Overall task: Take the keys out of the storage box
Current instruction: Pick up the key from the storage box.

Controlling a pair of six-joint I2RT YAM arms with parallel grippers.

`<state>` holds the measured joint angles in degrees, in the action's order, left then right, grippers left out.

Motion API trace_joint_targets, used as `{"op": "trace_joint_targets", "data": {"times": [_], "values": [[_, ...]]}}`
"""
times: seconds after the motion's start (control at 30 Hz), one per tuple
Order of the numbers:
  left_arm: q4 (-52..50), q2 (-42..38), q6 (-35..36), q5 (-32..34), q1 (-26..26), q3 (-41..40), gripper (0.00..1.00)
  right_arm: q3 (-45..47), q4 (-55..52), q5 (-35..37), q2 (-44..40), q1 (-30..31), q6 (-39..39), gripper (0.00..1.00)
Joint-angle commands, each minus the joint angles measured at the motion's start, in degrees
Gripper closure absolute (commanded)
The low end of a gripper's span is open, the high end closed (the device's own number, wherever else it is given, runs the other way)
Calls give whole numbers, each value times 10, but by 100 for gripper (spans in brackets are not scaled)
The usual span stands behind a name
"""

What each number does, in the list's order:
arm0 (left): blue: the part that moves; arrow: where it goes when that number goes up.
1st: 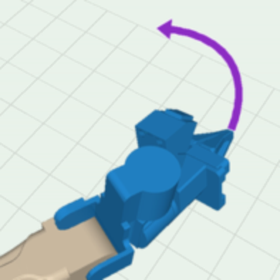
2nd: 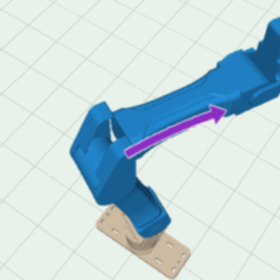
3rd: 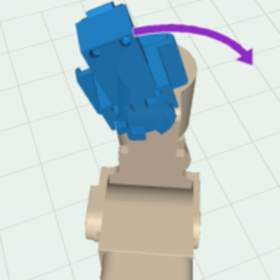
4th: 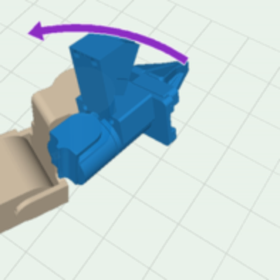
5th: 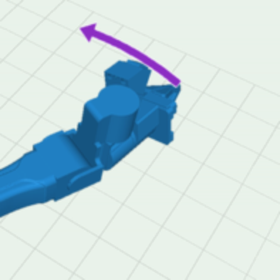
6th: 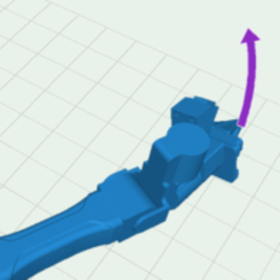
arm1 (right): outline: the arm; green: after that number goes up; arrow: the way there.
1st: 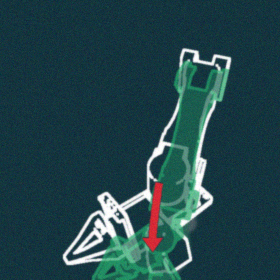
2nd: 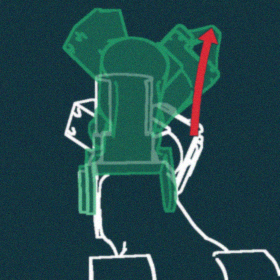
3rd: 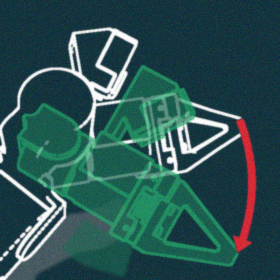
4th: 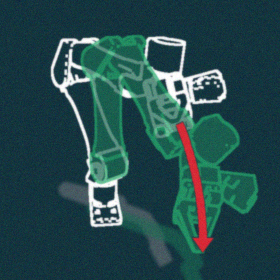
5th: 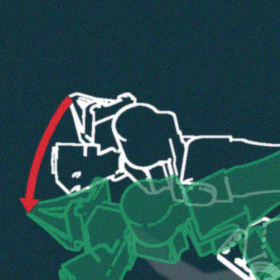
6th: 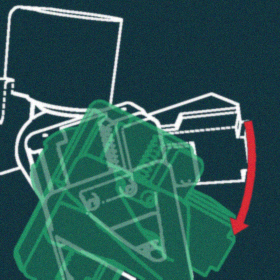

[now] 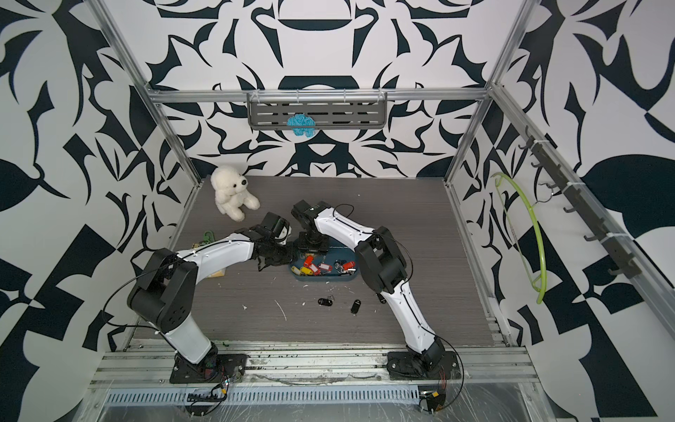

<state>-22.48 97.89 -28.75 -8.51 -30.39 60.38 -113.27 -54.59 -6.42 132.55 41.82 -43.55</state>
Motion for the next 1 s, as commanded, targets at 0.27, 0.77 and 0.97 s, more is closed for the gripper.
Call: {"op": "trace_joint_targets", "data": {"times": [0.27, 0.77, 0.97], "values": [[-3, -20, 6, -10, -3, -15, 76, 17, 42, 3, 9, 0, -32, 51], [-1, -20, 6, -12, -3, -18, 76, 17, 53, 30, 19, -1, -35, 54], [-1, -20, 6, -12, -3, -20, 76, 15, 53, 44, 10, -2, -30, 65]]}}
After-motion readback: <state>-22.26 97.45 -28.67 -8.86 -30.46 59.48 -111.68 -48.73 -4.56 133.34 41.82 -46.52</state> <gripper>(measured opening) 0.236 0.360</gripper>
